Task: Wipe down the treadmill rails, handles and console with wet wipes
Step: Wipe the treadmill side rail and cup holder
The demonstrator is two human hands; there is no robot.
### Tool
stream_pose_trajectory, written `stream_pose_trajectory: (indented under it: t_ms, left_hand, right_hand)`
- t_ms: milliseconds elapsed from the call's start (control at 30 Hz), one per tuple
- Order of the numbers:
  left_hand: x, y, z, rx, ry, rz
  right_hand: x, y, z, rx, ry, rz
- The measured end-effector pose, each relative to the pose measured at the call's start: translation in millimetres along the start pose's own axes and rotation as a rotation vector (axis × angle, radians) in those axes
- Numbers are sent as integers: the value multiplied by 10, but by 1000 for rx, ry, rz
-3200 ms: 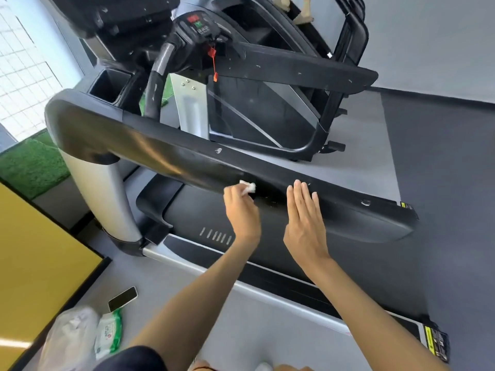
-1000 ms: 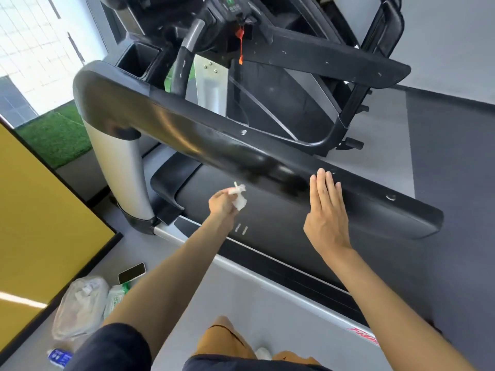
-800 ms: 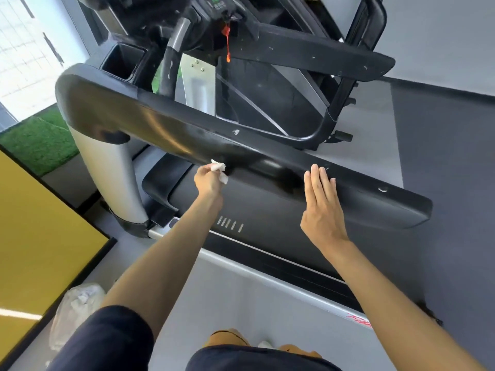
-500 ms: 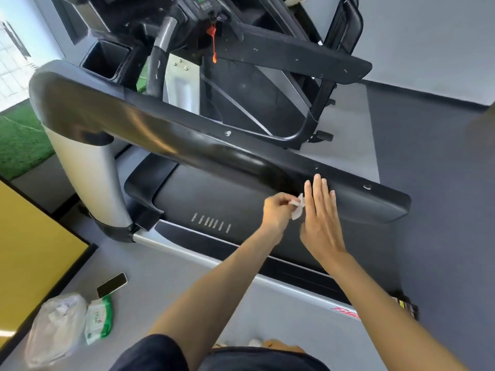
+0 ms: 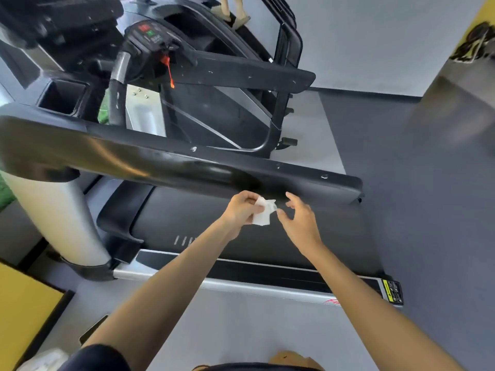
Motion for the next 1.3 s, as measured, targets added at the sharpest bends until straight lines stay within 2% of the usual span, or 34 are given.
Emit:
stream_pose_trajectory:
  t_ms: [233,367,567,767,867,967,1167,1300]
  left_hand:
    - [93,-123,-213,0,-35,13]
    - [163,-348,-219,34,1,20]
    - [307,-583,-184,86,18,-16]
    - [465,-564,-205,155,-1,-279]
    - [561,-502,-189,249,19,-361]
    - [627,-466,-208,288,13,-402]
    - [627,-338,-307,93,-39,-382]
    - [640,-254,-294,-129,10,-337]
  right_hand:
    - [-118,-27,116,-57,62,164]
    - [-243,261,71,-196,10,161]
    - [-277,464,-158,-534,-228,276]
    - [-181,367,-251,-992,-568,524]
    - [-110,285,-221,-975,-556,670]
    - [-59,220,-138,-994,-545,726]
    - [-122,166,2,-973,-511,644]
    - [-146,129,61,-895,-450,579]
Point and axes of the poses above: each hand's wrist, its own x-axis away from the middle knuckle, its own y-axis out of the back of the hand, z = x × y, the point moved 6 cm from there along -x, towards the middle knuckle, and after that the axes turned 9 degrees about -x, right-handed, at the moved point
